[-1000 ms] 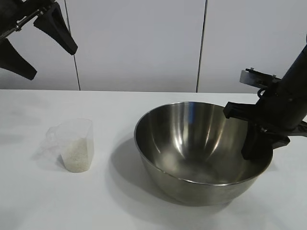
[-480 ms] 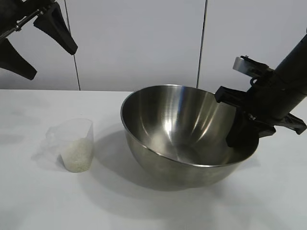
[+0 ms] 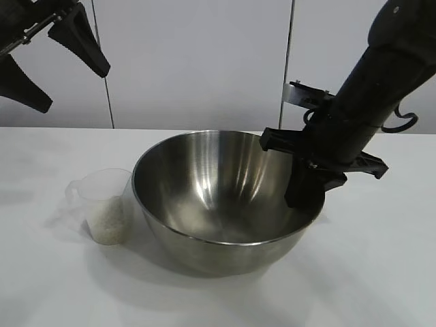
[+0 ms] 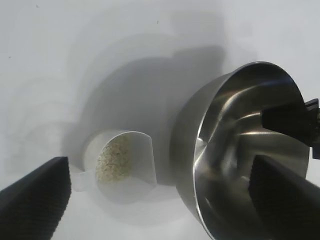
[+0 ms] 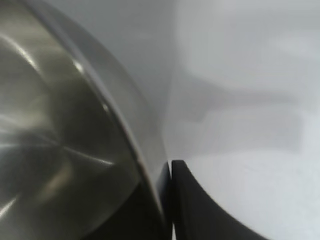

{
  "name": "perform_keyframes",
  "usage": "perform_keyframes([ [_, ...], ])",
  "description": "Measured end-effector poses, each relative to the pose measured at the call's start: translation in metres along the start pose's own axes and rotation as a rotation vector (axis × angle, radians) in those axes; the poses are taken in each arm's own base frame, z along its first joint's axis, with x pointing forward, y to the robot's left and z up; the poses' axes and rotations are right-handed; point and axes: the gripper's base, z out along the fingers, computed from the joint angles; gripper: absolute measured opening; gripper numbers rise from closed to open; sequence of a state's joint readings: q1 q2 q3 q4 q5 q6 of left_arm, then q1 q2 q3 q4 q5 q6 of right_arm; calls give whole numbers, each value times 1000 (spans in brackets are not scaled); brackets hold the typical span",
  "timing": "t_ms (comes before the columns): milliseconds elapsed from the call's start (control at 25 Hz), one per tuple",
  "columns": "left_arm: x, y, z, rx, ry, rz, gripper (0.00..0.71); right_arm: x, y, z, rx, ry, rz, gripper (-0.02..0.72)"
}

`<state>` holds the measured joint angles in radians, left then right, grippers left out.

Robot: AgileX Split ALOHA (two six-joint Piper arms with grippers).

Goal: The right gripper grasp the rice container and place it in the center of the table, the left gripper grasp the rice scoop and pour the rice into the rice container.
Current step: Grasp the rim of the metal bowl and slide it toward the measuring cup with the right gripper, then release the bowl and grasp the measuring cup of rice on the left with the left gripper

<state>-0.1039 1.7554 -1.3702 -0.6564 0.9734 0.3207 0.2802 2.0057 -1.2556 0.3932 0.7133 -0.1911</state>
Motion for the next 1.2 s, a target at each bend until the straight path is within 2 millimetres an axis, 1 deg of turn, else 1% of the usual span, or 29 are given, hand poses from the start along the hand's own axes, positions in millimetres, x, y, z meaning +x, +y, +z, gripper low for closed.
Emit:
perform_keyframes([
  [200, 0, 0, 0, 0, -1, 0, 694, 0, 0, 1, -4, 2, 7, 13],
  [240, 0, 0, 0, 0, -1, 0, 694, -1, 0, 1, -5, 2, 10, 31],
  [280, 0, 0, 0, 0, -1, 0, 694, -1, 1, 1, -9, 1, 13, 69],
  [320, 0, 0, 0, 0, -1, 0, 694, -1, 1, 1, -9, 1, 14, 134],
  [400, 0, 0, 0, 0, -1, 0, 694, -1, 1, 1, -9, 1, 16, 320],
  [440, 0, 0, 0, 0, -1, 0, 694, -1, 1, -1, -10, -1, 15, 435],
  [480, 0, 0, 0, 0, -1, 0, 694, -1, 2, -3, -10, -7, 13, 529],
  [520, 0, 0, 0, 0, -1, 0, 694, -2, 3, -9, -12, -20, 9, 576],
  [600, 0, 0, 0, 0, -1, 0, 694, -4, 8, -26, -17, -65, -4, 627],
  [760, 0, 0, 0, 0, -1, 0, 694, -3, 16, -64, -26, -127, -16, 649],
  [880, 0, 0, 0, 0, -1, 0, 694, -1, 11, -94, -8, -143, -18, 651],
  [1040, 0, 0, 0, 0, -1, 0, 694, -4, -15, -132, 86, -157, -11, 651],
  [1200, 0, 0, 0, 0, -1, 0, 694, 2, -53, -169, 201, -132, 32, 652],
])
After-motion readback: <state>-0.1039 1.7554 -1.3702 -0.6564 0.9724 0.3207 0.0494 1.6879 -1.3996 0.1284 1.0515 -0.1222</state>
